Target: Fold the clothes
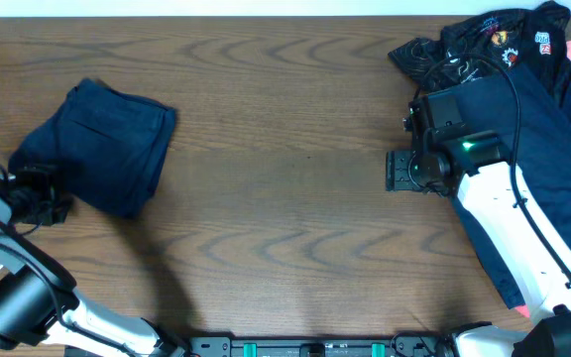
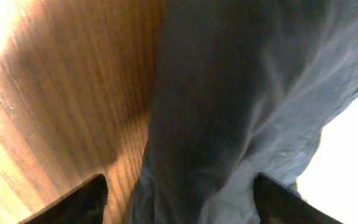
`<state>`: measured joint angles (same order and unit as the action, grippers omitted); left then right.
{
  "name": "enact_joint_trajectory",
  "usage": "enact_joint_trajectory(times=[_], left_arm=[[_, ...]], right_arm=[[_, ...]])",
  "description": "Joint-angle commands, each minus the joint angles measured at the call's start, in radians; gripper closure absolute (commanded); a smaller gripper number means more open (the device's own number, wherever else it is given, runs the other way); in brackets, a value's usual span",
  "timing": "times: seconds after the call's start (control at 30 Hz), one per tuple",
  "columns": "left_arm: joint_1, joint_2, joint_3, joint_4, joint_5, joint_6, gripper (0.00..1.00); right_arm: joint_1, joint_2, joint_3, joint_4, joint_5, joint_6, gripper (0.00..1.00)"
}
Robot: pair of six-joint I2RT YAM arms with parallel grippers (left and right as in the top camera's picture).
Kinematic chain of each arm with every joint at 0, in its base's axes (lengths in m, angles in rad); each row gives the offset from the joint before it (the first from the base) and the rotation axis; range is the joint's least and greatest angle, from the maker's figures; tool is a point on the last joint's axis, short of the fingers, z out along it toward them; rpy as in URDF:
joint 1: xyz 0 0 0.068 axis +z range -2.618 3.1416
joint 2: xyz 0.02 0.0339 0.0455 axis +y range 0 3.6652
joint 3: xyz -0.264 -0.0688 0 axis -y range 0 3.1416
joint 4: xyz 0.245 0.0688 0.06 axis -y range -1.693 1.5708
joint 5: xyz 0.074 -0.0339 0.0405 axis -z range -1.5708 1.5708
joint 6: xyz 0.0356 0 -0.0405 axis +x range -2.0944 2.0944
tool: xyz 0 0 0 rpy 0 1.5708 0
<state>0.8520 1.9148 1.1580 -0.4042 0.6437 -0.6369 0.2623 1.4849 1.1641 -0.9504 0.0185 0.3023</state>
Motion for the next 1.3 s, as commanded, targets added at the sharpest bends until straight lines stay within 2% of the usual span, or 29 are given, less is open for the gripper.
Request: enact_joint_trajectory(times=[0.0, 0.07, 0.2, 0.4, 0.53, 0.67, 0.77, 0.93, 1.03, 1.13, 1.27], left_arm=[[-0.005, -0.027, 0.011, 0.003, 0.145, -0.024, 0.11], [-0.006, -0.037, 0.011, 0.003, 0.194, -0.023, 0.04], [-0.011, -0.107, 0.011, -0.036, 0.202, -0.008, 0.03], [-0.093, -0.293, 0.011, -0.129, 0.014, 0.103, 0.01], [-0.246, -0.383, 0.011, -0.159, -0.098, 0.180, 0.02], [-0.433, -0.398, 0.011, -0.202, -0.111, 0.246, 0.02], [-0.599, -0.396, 0.011, -0.261, -0.120, 0.349, 0.02], [-0.835, -0.396, 0.011, -0.488, -0.344, 0.405, 0.02], [-0.918, -0.396, 0.011, -0.635, -0.430, 0.404, 0.02], [-0.962, -0.401, 0.010, -0.739, -0.433, 0.399, 0.02], [-1.005, -0.495, -0.043, -0.719, -0.502, 0.373, 0.02]], right_arm=[[-0.023, 0.006, 0.002, 0.004, 0.008, -0.015, 0.30], [-0.031, 0.006, 0.002, 0.004, 0.007, -0.015, 0.30], [-0.056, 0.006, 0.002, 0.000, 0.002, -0.015, 0.25], [-0.098, 0.006, 0.002, 0.041, -0.015, -0.025, 0.18], [-0.126, 0.006, 0.002, 0.098, -0.097, -0.057, 0.16], [-0.155, 0.006, 0.002, 0.137, -0.136, -0.056, 0.15], [-0.195, 0.006, 0.002, 0.139, -0.171, -0.057, 0.14], [-0.301, 0.006, 0.002, 0.039, -0.289, -0.057, 0.01], [-0.348, 0.006, 0.002, -0.069, -0.291, -0.056, 0.01], [-0.372, 0.002, 0.001, -0.146, -0.269, -0.057, 0.01], [-0.368, -0.053, -0.023, -0.159, -0.212, -0.056, 0.01]])
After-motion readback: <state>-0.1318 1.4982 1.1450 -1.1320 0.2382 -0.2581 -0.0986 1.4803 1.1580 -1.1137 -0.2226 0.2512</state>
